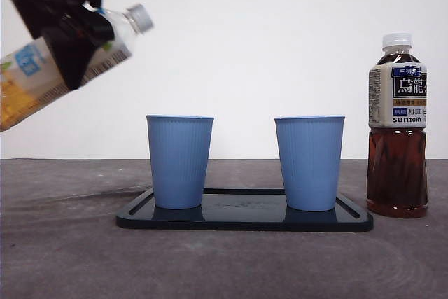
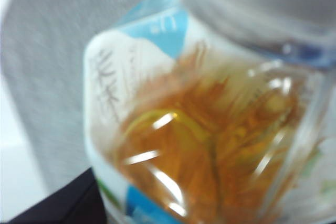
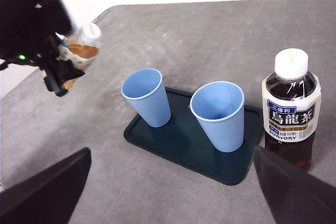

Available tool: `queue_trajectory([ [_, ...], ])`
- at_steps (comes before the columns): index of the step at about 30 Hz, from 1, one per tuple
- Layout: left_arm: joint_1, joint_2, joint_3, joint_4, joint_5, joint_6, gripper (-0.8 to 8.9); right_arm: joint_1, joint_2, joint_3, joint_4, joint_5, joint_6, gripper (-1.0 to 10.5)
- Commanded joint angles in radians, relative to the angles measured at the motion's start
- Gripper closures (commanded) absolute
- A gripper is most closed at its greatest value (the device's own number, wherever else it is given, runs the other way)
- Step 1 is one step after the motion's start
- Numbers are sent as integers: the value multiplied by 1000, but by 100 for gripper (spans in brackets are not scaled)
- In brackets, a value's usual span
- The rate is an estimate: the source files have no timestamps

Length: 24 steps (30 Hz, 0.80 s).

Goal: Pour the drink into the cup

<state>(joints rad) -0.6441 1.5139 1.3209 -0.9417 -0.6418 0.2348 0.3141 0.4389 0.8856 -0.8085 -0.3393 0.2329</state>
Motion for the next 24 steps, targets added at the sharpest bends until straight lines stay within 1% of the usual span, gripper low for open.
queue_trajectory([
  [1, -48, 47, 41, 6, -124, 45, 597, 5, 2, 18, 11, -2, -9, 453],
  [3, -71, 83, 51, -14, -195, 46, 597, 5, 2, 18, 11, -2, -9, 453],
  [5, -85, 120, 62, -34, -240, 45, 597, 5, 2, 18, 11, -2, -9, 453],
  [14, -122, 213, 66, -68, -361, 41, 596, 5, 2, 18, 11, -2, -13, 453],
  [17, -124, 219, 66, -76, -379, 38, 589, 5, 2, 18, 11, -1, -13, 453],
  [24, -125, 219, 66, -91, -387, 35, 587, 5, 2, 18, 11, -2, -13, 453],
])
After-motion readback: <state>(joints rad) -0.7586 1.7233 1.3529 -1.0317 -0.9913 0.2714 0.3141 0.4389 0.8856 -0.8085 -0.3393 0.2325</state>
